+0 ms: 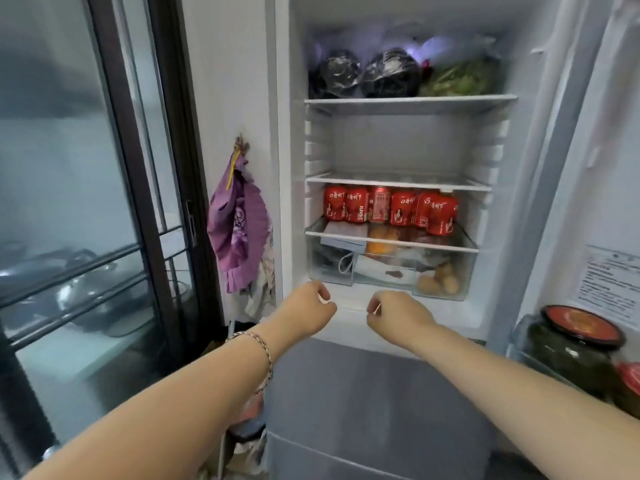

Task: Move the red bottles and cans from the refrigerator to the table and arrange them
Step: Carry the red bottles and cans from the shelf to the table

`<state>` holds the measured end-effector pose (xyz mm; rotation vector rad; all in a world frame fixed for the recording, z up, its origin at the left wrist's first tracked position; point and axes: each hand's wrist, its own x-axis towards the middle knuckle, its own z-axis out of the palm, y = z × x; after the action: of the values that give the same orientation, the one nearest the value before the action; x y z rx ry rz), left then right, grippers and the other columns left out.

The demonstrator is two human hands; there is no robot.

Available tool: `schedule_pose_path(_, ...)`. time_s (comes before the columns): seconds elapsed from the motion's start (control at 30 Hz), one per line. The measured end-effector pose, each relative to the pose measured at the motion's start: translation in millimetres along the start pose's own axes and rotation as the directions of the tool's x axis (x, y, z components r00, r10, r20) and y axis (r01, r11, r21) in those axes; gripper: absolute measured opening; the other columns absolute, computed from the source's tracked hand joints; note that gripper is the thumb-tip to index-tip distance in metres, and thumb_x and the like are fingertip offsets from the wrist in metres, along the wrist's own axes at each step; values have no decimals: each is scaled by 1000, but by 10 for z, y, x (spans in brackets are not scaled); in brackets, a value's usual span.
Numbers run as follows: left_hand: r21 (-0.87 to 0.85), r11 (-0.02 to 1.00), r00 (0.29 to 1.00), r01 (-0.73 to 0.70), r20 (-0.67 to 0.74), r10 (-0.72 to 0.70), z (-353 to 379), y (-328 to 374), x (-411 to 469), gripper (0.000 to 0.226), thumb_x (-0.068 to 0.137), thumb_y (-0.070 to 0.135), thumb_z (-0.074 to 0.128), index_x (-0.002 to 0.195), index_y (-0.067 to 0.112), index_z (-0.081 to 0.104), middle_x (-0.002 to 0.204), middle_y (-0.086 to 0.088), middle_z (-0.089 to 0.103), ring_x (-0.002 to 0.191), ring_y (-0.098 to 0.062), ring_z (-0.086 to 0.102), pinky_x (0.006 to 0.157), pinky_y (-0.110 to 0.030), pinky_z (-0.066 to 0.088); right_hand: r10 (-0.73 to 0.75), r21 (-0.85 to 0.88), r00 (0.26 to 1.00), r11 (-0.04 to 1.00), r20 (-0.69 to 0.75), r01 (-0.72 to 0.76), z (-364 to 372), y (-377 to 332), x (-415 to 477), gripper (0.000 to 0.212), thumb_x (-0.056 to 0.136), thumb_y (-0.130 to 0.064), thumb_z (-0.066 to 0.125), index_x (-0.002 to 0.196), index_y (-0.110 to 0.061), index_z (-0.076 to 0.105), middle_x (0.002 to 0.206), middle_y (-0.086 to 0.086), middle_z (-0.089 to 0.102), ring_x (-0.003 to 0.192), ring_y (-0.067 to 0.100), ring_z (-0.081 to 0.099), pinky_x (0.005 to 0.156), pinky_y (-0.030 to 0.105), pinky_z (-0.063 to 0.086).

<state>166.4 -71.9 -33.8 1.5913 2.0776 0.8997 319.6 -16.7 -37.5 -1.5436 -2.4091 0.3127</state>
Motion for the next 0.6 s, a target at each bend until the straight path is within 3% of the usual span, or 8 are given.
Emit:
schedule_pose_path(0.23,-27,983,983,-182,23,183,59,6,1387,20,89,16,51,108,14,54,95,0,59,79,-16,55,65,-23,45,162,142,962,981,-218,-133,68,206,1145,30,88,-24,53,117,-19,59,122,1,59,111,22,56,81,27,44)
schedule_pose_path(0.3,-77,966,967,-245,48,249,98,97,1781,18,90,14,52,107,15,55,94,-1,60,74,-13,56,60,-18,48,250,306,898,942,-361,-139,36,332,1452,35,86,-18,58,121,-13,56,125,6,54,115,25,54,90,30,44)
schedule_pose_path(0.37,-128,950,955,-284,48,292,189,206,2079,14,89,14,53,103,17,55,93,-3,61,75,-16,58,69,-24,52,348,411,822,898,-451,-155,-24,514,1685,46,85,-14,62,128,-8,49,132,9,45,121,25,48,101,31,38)
schedule_pose_path(0.5,-162,938,944,-306,74,321,431,424,2533,19,89,14,54,107,17,56,98,-3,62,83,-19,60,79,-35,53,461,488,720,851,-519,-194,-253,1032,2218,56,79,-16,70,128,-3,47,129,17,47,118,27,46,101,31,36)
schedule_pose_path(0.6,-220,934,952,-283,55,301,570,520,2763,21,87,14,56,106,21,54,100,0,59,87,-19,59,82,-37,54,524,554,674,809,-522,-200,-460,1360,2579,69,73,-19,77,129,3,42,129,20,46,118,32,49,103,40,41)
